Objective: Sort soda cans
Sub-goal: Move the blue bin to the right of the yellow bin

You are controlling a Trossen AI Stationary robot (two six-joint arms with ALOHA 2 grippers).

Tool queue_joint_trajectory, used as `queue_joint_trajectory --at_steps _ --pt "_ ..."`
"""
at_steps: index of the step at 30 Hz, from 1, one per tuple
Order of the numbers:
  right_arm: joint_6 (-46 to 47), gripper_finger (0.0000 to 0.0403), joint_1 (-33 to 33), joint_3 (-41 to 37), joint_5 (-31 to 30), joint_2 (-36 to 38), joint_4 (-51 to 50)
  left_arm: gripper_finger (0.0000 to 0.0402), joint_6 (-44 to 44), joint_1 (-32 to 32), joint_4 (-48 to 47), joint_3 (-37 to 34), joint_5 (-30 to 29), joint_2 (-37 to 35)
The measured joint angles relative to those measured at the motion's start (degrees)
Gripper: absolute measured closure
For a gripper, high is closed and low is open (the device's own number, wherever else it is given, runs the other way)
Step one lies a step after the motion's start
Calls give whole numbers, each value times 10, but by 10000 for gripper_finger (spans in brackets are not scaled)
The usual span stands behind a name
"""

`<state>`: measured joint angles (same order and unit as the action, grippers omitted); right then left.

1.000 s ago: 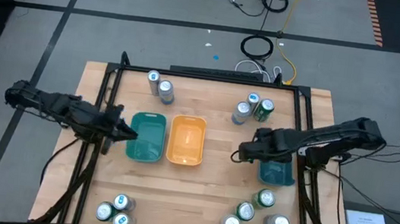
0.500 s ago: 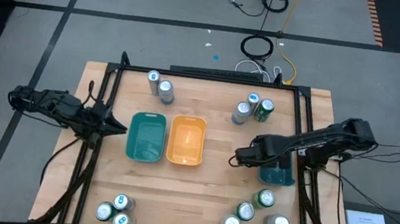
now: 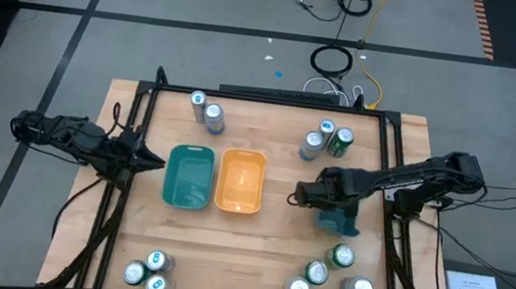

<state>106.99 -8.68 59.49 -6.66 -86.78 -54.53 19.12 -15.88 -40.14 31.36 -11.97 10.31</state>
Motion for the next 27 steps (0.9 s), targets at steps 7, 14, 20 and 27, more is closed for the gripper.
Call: queue_joint_trajectory --at_steps 7,14,20,27 --pt "-88 402 40 103 -7 -78 -8 343 0 0 0 0 -15 0" --pt "-175 402 70 186 13 -187 -15 343 -2 0 0 0 -15 0" --pt "-174 403 77 203 33 -231 4 343 -2 0 0 0 -15 0" --pt "-145 403 76 203 37 -235 20 343 -2 0 0 0 -14 0"
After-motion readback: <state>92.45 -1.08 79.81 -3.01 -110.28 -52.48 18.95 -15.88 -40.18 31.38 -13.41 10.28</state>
